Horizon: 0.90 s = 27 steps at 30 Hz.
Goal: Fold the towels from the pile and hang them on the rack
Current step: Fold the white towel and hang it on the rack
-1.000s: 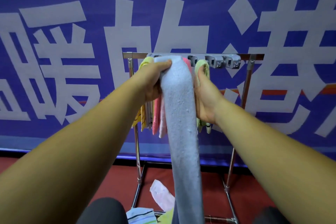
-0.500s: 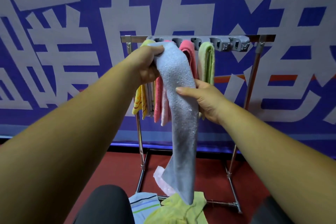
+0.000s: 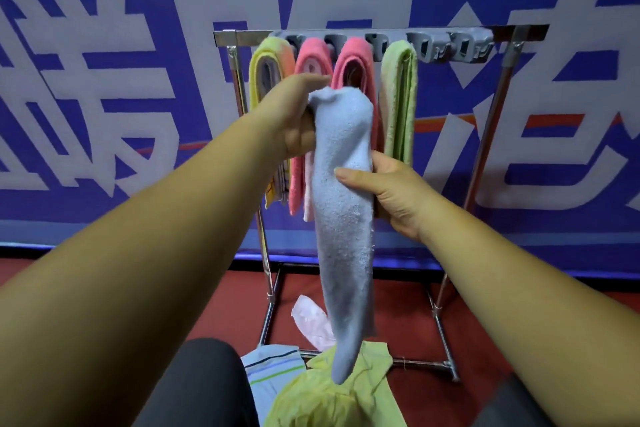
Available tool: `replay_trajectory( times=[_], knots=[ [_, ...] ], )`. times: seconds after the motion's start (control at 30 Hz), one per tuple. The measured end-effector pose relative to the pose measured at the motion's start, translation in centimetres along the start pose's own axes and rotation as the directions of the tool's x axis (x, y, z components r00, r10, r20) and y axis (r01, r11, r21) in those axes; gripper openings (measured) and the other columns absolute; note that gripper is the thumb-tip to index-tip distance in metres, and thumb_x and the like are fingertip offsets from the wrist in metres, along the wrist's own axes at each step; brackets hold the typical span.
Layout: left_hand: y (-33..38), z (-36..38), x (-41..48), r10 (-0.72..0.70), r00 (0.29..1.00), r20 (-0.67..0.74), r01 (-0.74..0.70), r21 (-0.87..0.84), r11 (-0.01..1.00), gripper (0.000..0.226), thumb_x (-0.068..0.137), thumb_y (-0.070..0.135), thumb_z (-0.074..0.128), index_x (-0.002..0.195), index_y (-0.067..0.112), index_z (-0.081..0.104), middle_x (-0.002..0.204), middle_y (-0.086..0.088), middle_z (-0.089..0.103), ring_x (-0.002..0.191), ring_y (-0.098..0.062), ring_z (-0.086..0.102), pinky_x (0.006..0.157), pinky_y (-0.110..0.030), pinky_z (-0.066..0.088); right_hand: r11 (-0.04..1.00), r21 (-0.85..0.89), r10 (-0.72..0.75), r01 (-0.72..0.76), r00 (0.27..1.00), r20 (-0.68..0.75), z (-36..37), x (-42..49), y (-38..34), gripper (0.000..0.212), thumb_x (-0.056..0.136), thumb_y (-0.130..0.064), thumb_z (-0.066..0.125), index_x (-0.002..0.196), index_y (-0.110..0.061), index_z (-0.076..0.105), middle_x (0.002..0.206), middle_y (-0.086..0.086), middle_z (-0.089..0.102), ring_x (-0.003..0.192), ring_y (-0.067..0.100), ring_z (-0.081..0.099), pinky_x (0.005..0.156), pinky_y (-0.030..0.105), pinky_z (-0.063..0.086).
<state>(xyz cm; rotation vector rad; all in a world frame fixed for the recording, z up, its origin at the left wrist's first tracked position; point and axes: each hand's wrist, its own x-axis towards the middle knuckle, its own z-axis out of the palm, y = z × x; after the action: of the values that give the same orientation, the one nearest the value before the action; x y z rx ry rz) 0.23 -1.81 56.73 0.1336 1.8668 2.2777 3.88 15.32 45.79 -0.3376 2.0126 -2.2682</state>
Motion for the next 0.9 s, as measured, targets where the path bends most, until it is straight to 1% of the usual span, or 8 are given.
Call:
replay_trajectory(
  times=[0.1, 0.2, 0.27, 0.43, 0.6, 0.73, 0.8, 0.9],
  knots=[
    [-2.9, -0.3, 0.4, -0.118, 0.993, 0.0, 0.117, 0.136, 0.984, 0.039, 0.106, 0.028, 0.057, 0.113, -0.01, 0.062, 0.092, -0.021, 0.08, 0.084, -0.032, 0.08, 0.075, -0.043, 0.066, 0.998, -0.035, 0.052, -0.053, 0.998, -0.027, -0.5, -0.3, 2.7, 0.034, 0.094, -0.018, 0.078, 0.127, -0.009, 0.073, 0.118, 0.014, 0.08, 0.104, 0.025, 0.076, 0.089, 0.038, 0.058],
    [-6.7, -1.1, 1.8, -0.227, 0.973, 0.031, 0.213, 0.242, 0.947, 0.047, 0.107, 0.035, 0.054, 0.12, -0.009, 0.06, 0.117, -0.025, 0.076, 0.106, -0.036, 0.077, 0.096, -0.049, 0.06, 0.994, -0.004, 0.106, -0.107, 0.99, -0.097, -1.0, -0.5, 5.9, 0.025, 0.095, -0.019, 0.078, 0.117, -0.006, 0.077, 0.114, 0.017, 0.08, 0.099, 0.023, 0.076, 0.089, 0.037, 0.057],
    [-9.5, -1.6, 2.8, -0.255, 0.967, -0.03, 0.25, 0.33, 0.91, 0.05, 0.108, 0.041, 0.053, 0.118, -0.007, 0.064, 0.12, -0.021, 0.073, 0.104, -0.032, 0.074, 0.091, -0.04, 0.06, 0.99, 0.055, 0.137, -0.13, 0.977, -0.16, -1.2, -0.6, 7.9, 0.02, 0.096, -0.019, 0.078, 0.113, -0.009, 0.079, 0.111, 0.013, 0.081, 0.102, 0.023, 0.078, 0.095, 0.037, 0.059],
    [-17.7, -3.7, 4.1, -0.269, 0.949, -0.163, 0.314, 0.48, 0.819, 0.069, 0.091, 0.071, 0.062, 0.119, 0.008, 0.069, 0.119, -0.018, 0.075, 0.102, -0.036, 0.076, 0.091, -0.054, 0.063, 0.948, 0.232, 0.283, -0.219, 0.912, -0.295, -1.5, -0.6, 13.9, 0.029, 0.102, -0.016, 0.07, 0.128, -0.003, 0.073, 0.118, 0.02, 0.079, 0.115, 0.035, 0.075, 0.106, 0.049, 0.058],
    [-24.4, -5.3, 3.1, -0.208, 0.955, -0.213, 0.293, 0.55, 0.782, 0.009, 0.095, 0.018, 0.059, 0.098, 0.01, 0.063, 0.106, -0.019, 0.071, 0.094, -0.036, 0.073, 0.086, -0.048, 0.065, 0.823, 0.277, 0.565, -0.496, 0.765, -0.31, -1.1, -1.6, 18.7, 0.029, 0.106, -0.028, 0.063, 0.133, -0.019, 0.068, 0.123, 0.013, 0.078, 0.115, 0.033, 0.074, 0.097, 0.049, 0.058],
    [-28.6, -6.5, 1.6, -0.193, 0.969, -0.151, 0.244, 0.686, 0.686, 0.012, 0.077, 0.007, 0.053, 0.076, -0.001, 0.062, 0.066, -0.011, 0.051, 0.061, -0.021, 0.043, 0.06, -0.035, 0.04, 0.787, 0.344, 0.613, -0.513, 0.716, -0.334, -0.1, -0.6, 20.0, 0.038, 0.106, -0.03, 0.064, 0.143, -0.026, 0.057, 0.132, 0.012, 0.072, 0.116, 0.033, 0.071, 0.093, 0.055, 0.058],
    [-30.3, -6.7, 0.6, -0.189, 0.979, -0.08, 0.192, 0.684, 0.703, 0.012, 0.078, 0.002, 0.052, 0.078, -0.006, 0.061, 0.066, -0.009, 0.047, 0.063, -0.019, 0.033, 0.061, -0.035, 0.033, 0.786, 0.41, 0.602, -0.463, 0.724, -0.337, 0.3, 0.3, 20.1, 0.039, 0.109, -0.026, 0.059, 0.147, -0.029, 0.054, 0.138, 0.01, 0.069, 0.12, 0.034, 0.069, 0.092, 0.058, 0.058],
    [-30.9, -6.0, -1.1, -0.232, 0.972, 0.036, 0.153, 0.652, 0.742, 0.012, 0.086, -0.006, 0.06, 0.091, 0.001, 0.067, 0.088, -0.003, 0.066, 0.071, -0.012, 0.052, 0.059, -0.017, 0.044, 0.785, 0.474, 0.586, -0.398, 0.726, -0.36, 0.4, 1.2, 20.7, 0.042, 0.11, -0.019, 0.056, 0.15, -0.028, 0.051, 0.145, 0.01, 0.064, 0.126, 0.035, 0.066, 0.087, 0.057, 0.058]
  ],
)
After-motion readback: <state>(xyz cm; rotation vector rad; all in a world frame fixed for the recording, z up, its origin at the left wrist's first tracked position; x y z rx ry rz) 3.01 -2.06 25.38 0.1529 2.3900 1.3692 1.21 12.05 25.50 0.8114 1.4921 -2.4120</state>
